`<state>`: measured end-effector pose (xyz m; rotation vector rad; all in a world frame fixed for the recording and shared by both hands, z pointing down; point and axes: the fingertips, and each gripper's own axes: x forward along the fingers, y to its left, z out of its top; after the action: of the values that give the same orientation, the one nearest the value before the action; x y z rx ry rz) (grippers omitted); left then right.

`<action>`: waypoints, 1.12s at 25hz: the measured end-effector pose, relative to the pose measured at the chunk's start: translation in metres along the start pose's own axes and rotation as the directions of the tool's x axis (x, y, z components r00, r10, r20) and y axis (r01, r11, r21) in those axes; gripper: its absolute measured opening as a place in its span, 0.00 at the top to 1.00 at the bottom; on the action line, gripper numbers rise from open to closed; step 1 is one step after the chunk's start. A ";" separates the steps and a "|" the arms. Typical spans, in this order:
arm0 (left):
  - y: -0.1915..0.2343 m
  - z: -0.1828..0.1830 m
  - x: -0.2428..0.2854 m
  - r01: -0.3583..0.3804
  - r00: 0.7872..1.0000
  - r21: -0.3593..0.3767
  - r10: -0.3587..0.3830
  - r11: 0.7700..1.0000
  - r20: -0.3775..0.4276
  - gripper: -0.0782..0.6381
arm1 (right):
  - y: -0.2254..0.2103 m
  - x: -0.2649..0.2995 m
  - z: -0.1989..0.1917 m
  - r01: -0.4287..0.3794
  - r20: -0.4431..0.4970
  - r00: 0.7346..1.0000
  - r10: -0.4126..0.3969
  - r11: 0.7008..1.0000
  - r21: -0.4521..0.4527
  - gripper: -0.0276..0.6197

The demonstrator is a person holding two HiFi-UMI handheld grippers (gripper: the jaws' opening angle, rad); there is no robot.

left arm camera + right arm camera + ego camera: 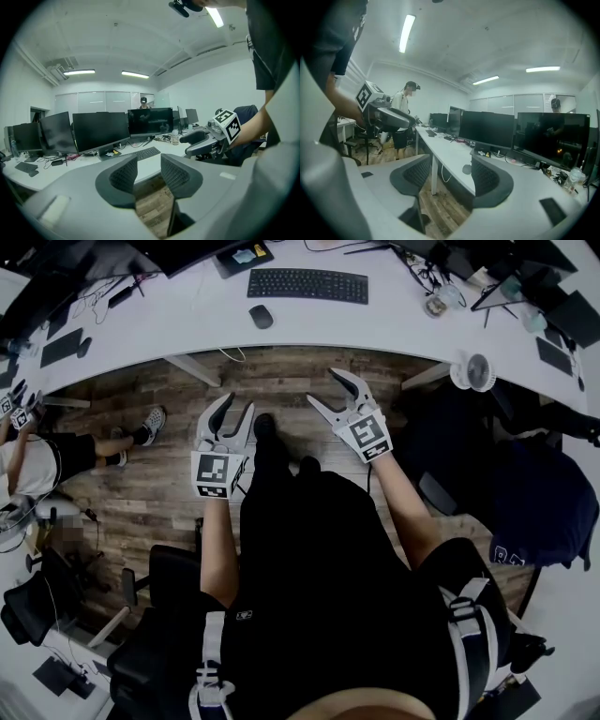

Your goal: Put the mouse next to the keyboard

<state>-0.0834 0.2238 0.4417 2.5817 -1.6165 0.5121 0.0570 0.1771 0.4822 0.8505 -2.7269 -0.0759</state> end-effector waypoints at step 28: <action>0.067 -0.003 0.056 0.047 0.999 -0.027 -0.047 0.999 0.016 0.68 | -0.034 0.068 -0.011 0.047 -0.069 0.997 -0.046 0.999 0.018 0.53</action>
<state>-0.1209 0.1457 0.4534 2.6032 -1.5519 0.4652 0.0256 0.1107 0.5052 0.9053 -2.6491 -0.0288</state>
